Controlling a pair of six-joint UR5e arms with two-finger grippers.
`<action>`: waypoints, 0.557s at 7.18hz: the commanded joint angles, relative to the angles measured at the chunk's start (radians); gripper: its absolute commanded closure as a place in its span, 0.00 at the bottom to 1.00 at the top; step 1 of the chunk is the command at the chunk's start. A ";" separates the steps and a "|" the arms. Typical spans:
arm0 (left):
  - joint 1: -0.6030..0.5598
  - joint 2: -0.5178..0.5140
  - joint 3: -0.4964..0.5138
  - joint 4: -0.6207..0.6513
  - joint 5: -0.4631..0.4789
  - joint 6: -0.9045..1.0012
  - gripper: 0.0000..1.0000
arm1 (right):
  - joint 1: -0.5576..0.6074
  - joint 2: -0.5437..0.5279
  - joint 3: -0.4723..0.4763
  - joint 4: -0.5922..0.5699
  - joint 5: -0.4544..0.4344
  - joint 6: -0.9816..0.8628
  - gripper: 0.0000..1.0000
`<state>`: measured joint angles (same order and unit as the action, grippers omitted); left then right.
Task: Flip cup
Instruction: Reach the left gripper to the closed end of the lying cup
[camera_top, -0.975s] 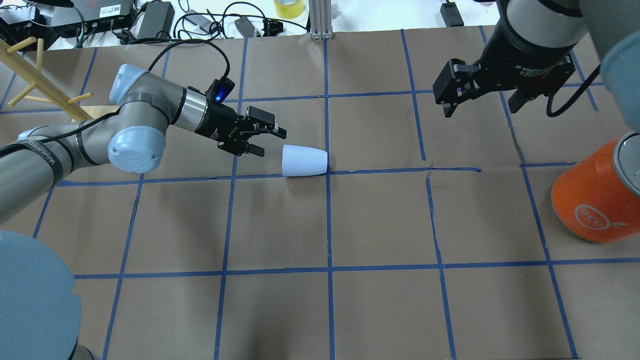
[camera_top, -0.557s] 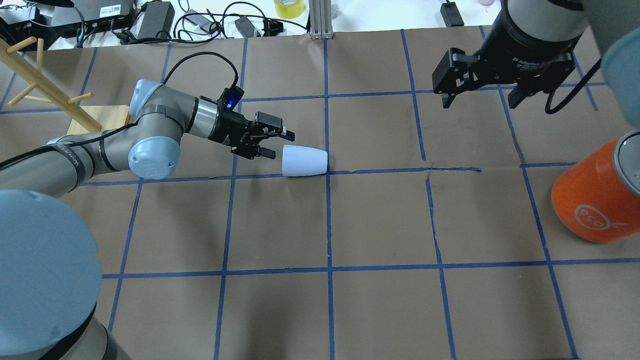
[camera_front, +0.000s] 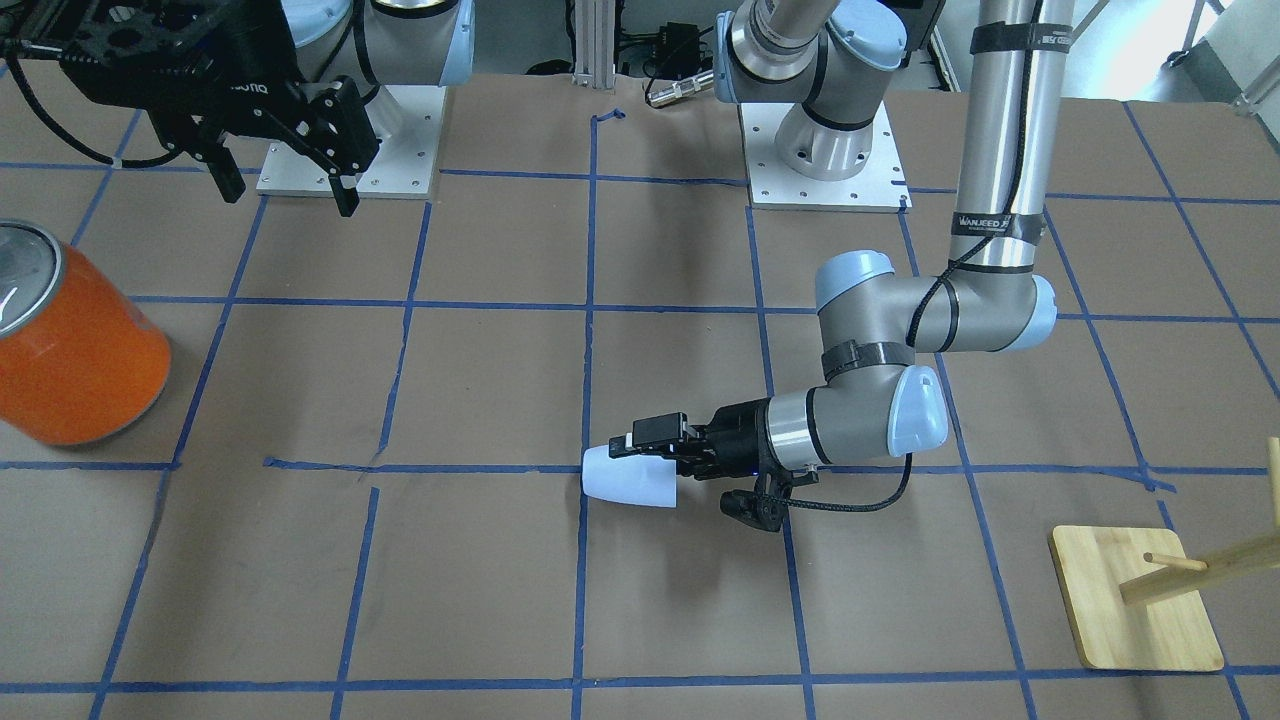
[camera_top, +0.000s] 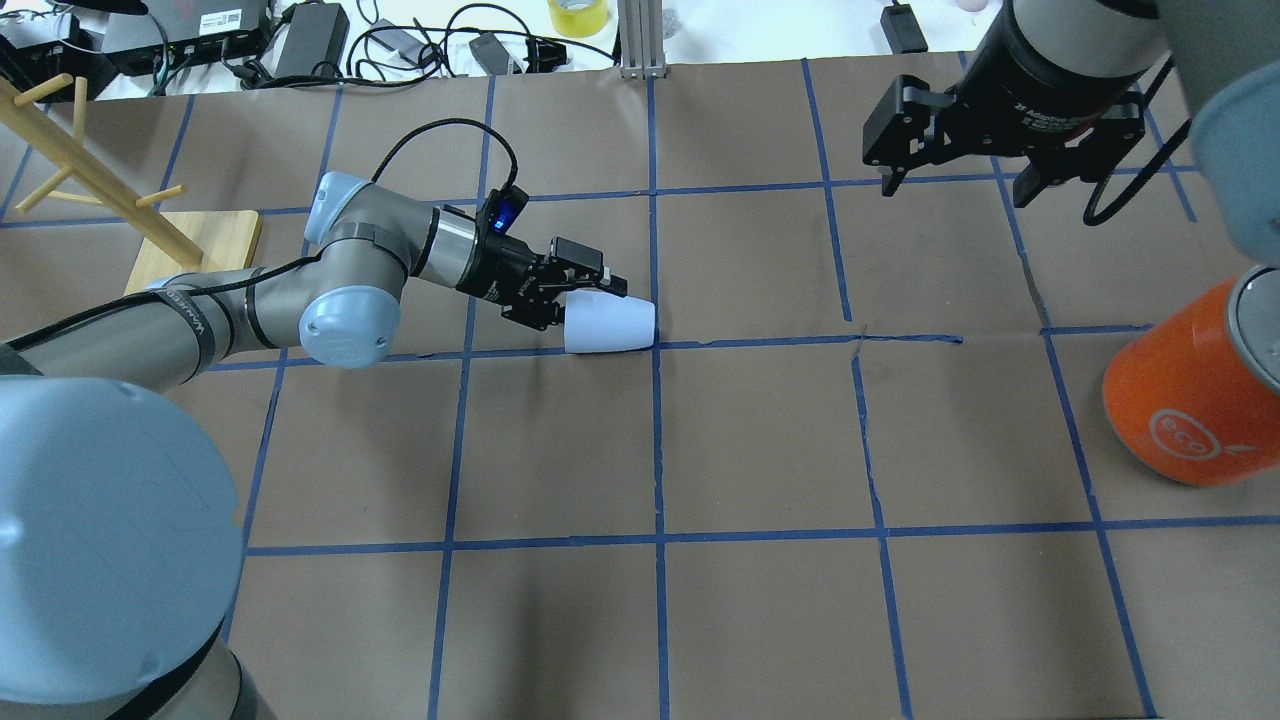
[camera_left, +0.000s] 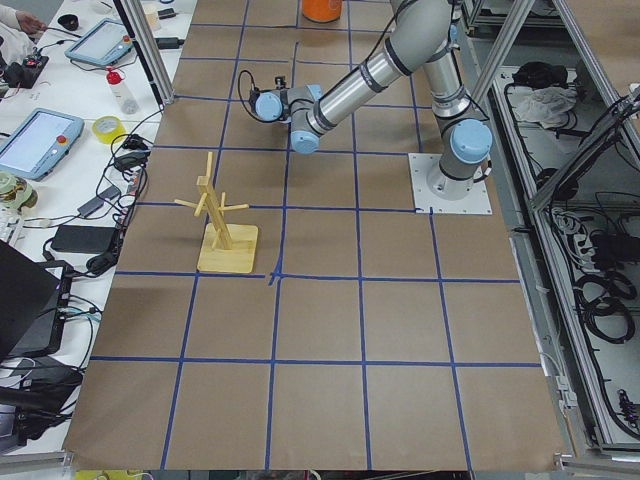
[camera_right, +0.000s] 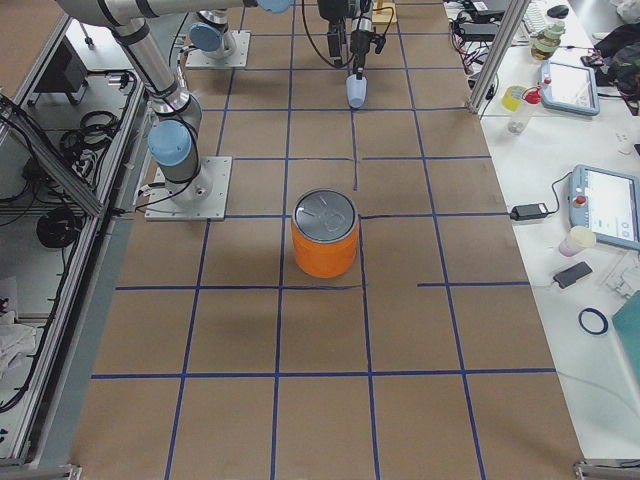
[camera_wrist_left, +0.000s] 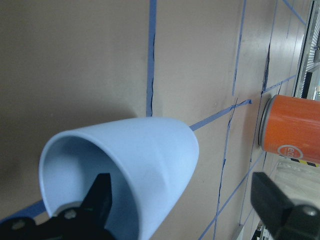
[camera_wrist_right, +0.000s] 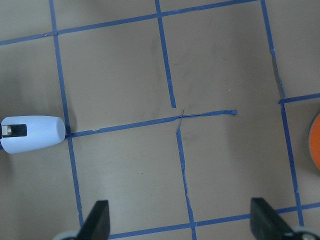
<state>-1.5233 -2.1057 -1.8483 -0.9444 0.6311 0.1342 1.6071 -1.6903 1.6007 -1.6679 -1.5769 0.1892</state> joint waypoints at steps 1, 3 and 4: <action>0.000 0.003 0.017 0.001 0.013 0.008 0.79 | -0.001 -0.002 0.001 0.002 0.000 -0.001 0.00; 0.002 0.022 0.018 0.001 -0.001 -0.002 1.00 | -0.001 0.000 0.002 0.000 0.000 -0.001 0.00; 0.002 0.029 0.020 0.006 0.001 -0.004 1.00 | 0.000 0.000 0.001 0.002 0.000 -0.001 0.00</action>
<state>-1.5220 -2.0847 -1.8301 -0.9422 0.6344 0.1324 1.6067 -1.6907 1.6024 -1.6666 -1.5773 0.1888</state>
